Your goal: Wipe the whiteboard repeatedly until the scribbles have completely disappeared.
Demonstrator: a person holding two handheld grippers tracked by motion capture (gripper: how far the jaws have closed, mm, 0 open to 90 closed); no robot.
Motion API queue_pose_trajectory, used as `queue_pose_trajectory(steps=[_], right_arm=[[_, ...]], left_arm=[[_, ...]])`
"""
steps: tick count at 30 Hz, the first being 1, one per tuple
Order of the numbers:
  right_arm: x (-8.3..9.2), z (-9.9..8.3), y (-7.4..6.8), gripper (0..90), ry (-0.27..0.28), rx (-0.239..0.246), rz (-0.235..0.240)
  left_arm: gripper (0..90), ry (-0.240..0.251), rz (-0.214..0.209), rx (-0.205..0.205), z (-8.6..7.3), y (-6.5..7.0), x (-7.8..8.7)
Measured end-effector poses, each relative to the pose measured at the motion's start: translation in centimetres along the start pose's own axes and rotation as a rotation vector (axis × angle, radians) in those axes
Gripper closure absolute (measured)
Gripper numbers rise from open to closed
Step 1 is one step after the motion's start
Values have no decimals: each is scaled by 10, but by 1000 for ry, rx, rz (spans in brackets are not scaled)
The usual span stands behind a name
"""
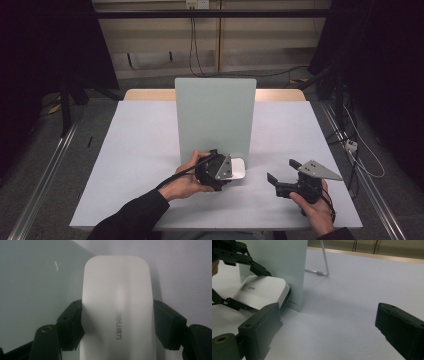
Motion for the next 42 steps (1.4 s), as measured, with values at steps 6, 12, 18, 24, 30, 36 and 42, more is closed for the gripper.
queue_pose_trajectory(steps=[6, 12, 18, 24, 30, 36, 42], right_arm=[[0, 0, 0, 62, 0, 1, 1], [0, 0, 0, 62, 0, -2, 0], [0, 0, 0, 62, 3, 0, 1], [0, 0, 0, 62, -1, 3, 1], [0, 0, 0, 62, 0, -1, 0], [0, 0, 0, 62, -3, 2, 0], [-1, 0, 0, 62, -4, 2, -1]], left_arm=[[312, 4, 4, -2, 10, -2, -4], [312, 90, 76, 62, 19, -23, 17], [312, 147, 138, 109, 13, -47, 49], [312, 161, 158, 119, 3, -49, 60], [312, 131, 149, 94, -9, -38, 58], [311, 108, 133, 96, -22, -27, 54], [312, 102, 141, 109, -26, -20, 52]])
Point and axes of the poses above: each handheld gripper's, and its own axes: x roughly backward along the jaws, z roughly out of its top, y roughly to its right, the point moved 1 cm from there along -x, roughly forward along the jaws, and after that the axes turned 7 degrees about y, right-handed, at the moved point
